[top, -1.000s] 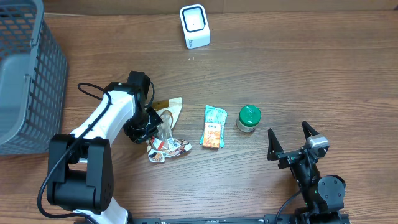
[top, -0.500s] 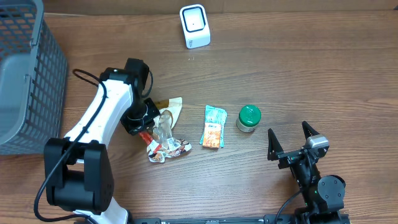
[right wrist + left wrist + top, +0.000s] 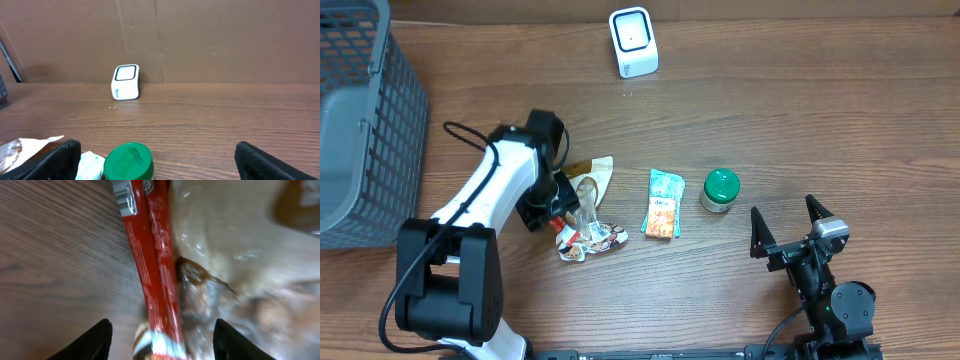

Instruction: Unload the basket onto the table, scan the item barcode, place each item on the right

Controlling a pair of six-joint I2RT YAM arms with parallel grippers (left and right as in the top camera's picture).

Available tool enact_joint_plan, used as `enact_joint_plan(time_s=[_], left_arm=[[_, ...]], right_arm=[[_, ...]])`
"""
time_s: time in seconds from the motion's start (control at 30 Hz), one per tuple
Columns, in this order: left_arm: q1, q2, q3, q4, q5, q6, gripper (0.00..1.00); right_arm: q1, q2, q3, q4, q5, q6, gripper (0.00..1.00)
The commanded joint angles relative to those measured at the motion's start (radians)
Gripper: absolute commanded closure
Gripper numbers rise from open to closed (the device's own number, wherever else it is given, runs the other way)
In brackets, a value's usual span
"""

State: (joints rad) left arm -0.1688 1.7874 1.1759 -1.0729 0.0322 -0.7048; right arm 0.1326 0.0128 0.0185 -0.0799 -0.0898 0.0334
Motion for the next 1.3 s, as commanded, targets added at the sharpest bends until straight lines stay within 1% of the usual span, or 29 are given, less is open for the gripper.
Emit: enact_joint_plan(time_s=[0.0, 0.13, 0.2, 0.27, 0.3, 0.47, 0.57, 0.8, 0.9, 1.07, 1.13, 1.27], left_arm=[[0.000, -0.021, -0.079, 0.069, -0.014, -0.018, 0.46], [0.000, -0.021, -0.133, 0.145, -0.014, -0.018, 0.55], [0.000, -0.021, -0.149, 0.157, -0.014, -0.017, 0.68], [0.000, -0.021, -0.156, 0.159, -0.018, -0.017, 0.90], [0.000, -0.021, -0.158, 0.159, -0.022, -0.016, 0.95], [0.002, -0.021, -0.158, 0.162, -0.020, -0.005, 0.96], [0.010, -0.021, -0.138, 0.140, -0.010, 0.027, 0.96], [0.014, -0.040, 0.031, -0.053, -0.073, 0.032, 0.96], [0.003, -0.044, 0.097, -0.124, -0.073, 0.052, 0.96], [-0.058, -0.042, 0.097, -0.150, -0.058, 0.064, 0.96], [-0.101, -0.042, 0.084, -0.138, -0.061, 0.082, 0.96], [-0.193, -0.042, 0.060, -0.100, -0.092, 0.081, 0.96]], right_arm=[[0.000, -0.010, -0.011, 0.005, -0.001, 0.005, 0.00], [0.000, -0.010, -0.011, 0.005, -0.001, 0.005, 0.00], [0.000, -0.010, -0.011, 0.005, -0.001, 0.005, 0.00], [0.000, -0.010, -0.011, 0.005, -0.001, 0.005, 0.00], [0.000, -0.010, -0.011, 0.004, -0.001, 0.005, 0.00], [0.000, -0.010, -0.011, 0.005, -0.001, 0.005, 0.00], [0.000, -0.010, -0.011, 0.005, -0.001, 0.005, 0.00], [0.000, -0.010, -0.011, 0.004, -0.001, 0.005, 0.00], [0.000, -0.010, -0.011, 0.005, -0.001, 0.005, 0.00], [0.000, -0.010, -0.011, 0.004, -0.001, 0.005, 0.00], [0.000, -0.010, -0.011, 0.004, -0.001, 0.005, 0.00], [0.000, -0.010, -0.011, 0.005, -0.001, 0.005, 0.00]])
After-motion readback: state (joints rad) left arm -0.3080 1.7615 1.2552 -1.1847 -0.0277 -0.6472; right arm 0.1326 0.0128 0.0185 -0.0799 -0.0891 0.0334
